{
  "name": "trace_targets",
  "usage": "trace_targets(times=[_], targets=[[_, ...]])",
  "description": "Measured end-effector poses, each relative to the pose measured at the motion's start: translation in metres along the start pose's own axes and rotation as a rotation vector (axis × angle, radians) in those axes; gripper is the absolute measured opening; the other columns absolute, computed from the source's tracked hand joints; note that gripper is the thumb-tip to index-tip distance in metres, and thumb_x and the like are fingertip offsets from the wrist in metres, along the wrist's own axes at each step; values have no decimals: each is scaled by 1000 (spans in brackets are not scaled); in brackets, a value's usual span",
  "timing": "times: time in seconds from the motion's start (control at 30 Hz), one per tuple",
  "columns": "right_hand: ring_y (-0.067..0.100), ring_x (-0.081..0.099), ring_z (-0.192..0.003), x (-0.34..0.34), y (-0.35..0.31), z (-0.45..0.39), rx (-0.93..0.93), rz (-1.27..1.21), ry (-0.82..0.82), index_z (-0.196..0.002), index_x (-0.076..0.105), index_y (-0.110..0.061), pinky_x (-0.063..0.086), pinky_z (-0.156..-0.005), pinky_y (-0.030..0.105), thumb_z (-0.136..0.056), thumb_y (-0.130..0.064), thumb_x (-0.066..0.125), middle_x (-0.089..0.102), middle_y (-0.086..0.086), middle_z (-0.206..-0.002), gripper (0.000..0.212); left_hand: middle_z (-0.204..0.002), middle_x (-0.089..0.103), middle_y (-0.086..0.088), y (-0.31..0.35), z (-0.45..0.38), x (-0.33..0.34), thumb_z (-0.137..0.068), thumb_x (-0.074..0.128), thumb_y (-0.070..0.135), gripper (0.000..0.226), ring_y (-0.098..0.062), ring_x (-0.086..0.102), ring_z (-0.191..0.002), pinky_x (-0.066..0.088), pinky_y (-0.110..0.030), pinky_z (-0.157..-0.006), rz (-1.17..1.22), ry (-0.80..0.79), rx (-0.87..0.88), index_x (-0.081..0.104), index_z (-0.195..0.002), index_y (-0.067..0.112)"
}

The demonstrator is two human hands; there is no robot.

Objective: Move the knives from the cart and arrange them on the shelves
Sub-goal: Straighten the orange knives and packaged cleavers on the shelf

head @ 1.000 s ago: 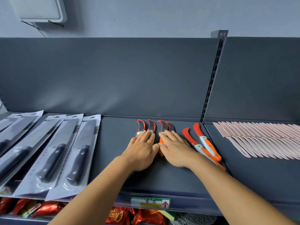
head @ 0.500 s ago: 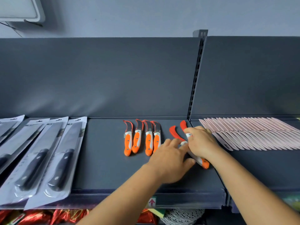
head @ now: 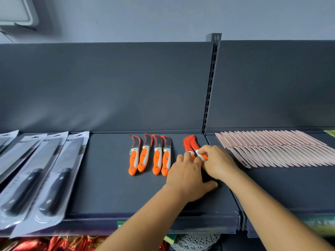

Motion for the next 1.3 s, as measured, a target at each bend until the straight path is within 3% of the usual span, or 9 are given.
trace_targets(times=[0.2,0.33,0.47,0.67,0.73,0.8,0.93,1.03,1.3], targets=[[26,57,-103,0,2,-3,0,75,2,-120,57,-29,41,-76,26,-87,-22,62,57,4,-118,35,-125,47,-15,-19,-12,-15,-95,48,12,32,-29,49,-113,40,-30,-78,-139,26,-133,48,-126,7],[31,58,-98,-8,0,-5,4,47,51,-116,54,-20,42,-72,30,-90,-21,54,64,7,-111,26,-122,47,-15,-26,-15,-26,-91,47,5,32,-31,59,-100,41,-32,-70,-33,62,-185,55,-122,11],[32,59,-96,-7,0,-12,60,-110,61,-115,57,-20,47,-74,32,-96,-25,47,66,8,-107,23,-119,51,-16,-37,-20,-27,-88,47,0,26,-31,59,-96,46,-31,-75,80,61,-268,61,-109,6],[30,57,-93,6,-13,-15,10,80,-26,-108,62,-16,42,-71,29,-95,-24,49,61,10,-114,20,-124,53,-14,-32,-23,-14,-91,44,12,30,-30,44,-117,33,-33,-99,-227,-5,-159,55,-119,8],[29,52,-109,8,-16,-12,-36,91,-64,-122,57,-18,45,-84,33,-95,-21,48,51,7,-129,28,-130,47,-11,-33,-22,-15,-93,44,17,34,-29,40,-120,32,-33,-100,-235,10,-103,50,-126,10],[26,36,-129,12,-21,-7,-133,98,-110,-139,42,-21,38,-101,36,-98,-20,37,34,-1,-147,42,-143,38,-8,-29,-18,-16,-98,39,25,42,-29,32,-130,27,-34,-106,-223,8,-5,40,-138,11],[17,13,-145,28,-27,7,-264,159,-236,-152,18,-16,17,-116,31,-101,-24,27,8,-5,-160,52,-161,3,-3,-34,-3,2,-102,29,39,61,-20,-1,-148,2,-41,-118,-234,-216,58,8,-153,13],[14,9,-147,30,-26,7,-258,156,-255,-153,12,-16,13,-116,28,-103,-24,23,4,-4,-161,52,-161,-2,-3,-40,-5,9,-103,28,40,63,-18,-1,-148,0,-39,-118,-233,-260,41,2,-154,14],[17,21,-142,30,-29,0,-273,156,-247,-149,22,-13,23,-115,31,-101,-22,24,15,-4,-158,49,-159,7,-5,-37,-11,8,-103,22,40,59,-23,9,-146,6,-40,-117,-162,-213,-12,10,-152,10]])
Point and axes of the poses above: each hand's wrist, its own z-axis away from the middle knuckle, its own x-axis out of the palm, y = z × x, the point moved 10 cm from there along -z, towards the middle knuckle
